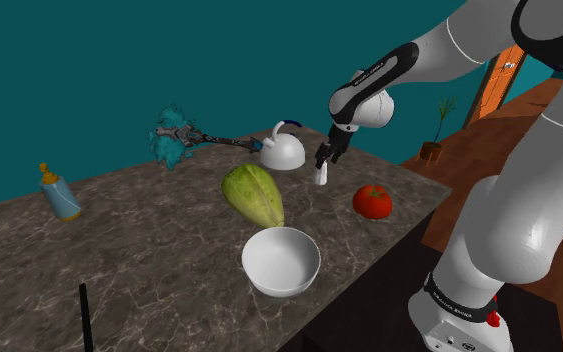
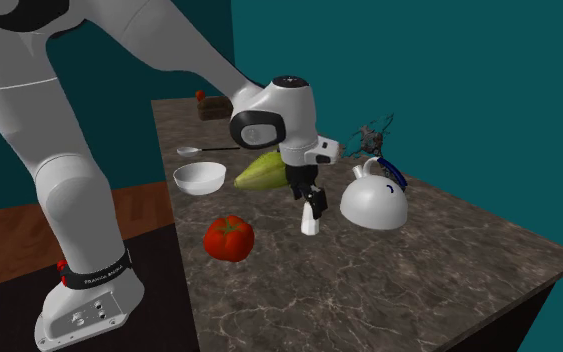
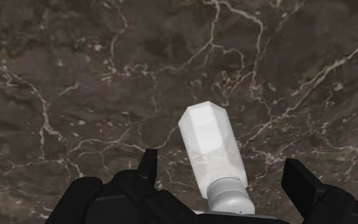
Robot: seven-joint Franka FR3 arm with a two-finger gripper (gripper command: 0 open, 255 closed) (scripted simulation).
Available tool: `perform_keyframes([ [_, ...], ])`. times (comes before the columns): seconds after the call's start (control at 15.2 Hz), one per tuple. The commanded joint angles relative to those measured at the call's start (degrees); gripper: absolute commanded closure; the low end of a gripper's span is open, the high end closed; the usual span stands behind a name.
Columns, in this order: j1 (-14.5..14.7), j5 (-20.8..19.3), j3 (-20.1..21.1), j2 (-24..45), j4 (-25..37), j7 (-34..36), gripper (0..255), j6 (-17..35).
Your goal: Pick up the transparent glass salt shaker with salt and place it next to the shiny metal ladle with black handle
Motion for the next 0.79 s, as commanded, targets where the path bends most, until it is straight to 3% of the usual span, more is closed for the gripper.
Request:
perform_keyframes([
  [0.0, 0.62, 1.89, -0.12, 1.63, -0.11, -1.2, 0, 1.49],
  [0.53, 0.76, 2.49, -0.14, 2.12, -0.1, -1.63, 0, 1.85],
  [0.59, 0.76, 2.49, -0.14, 2.12, -0.1, -1.63, 255, 1.85],
  [0.73, 0.76, 2.49, -0.14, 2.12, -0.1, -1.63, 255, 1.85],
])
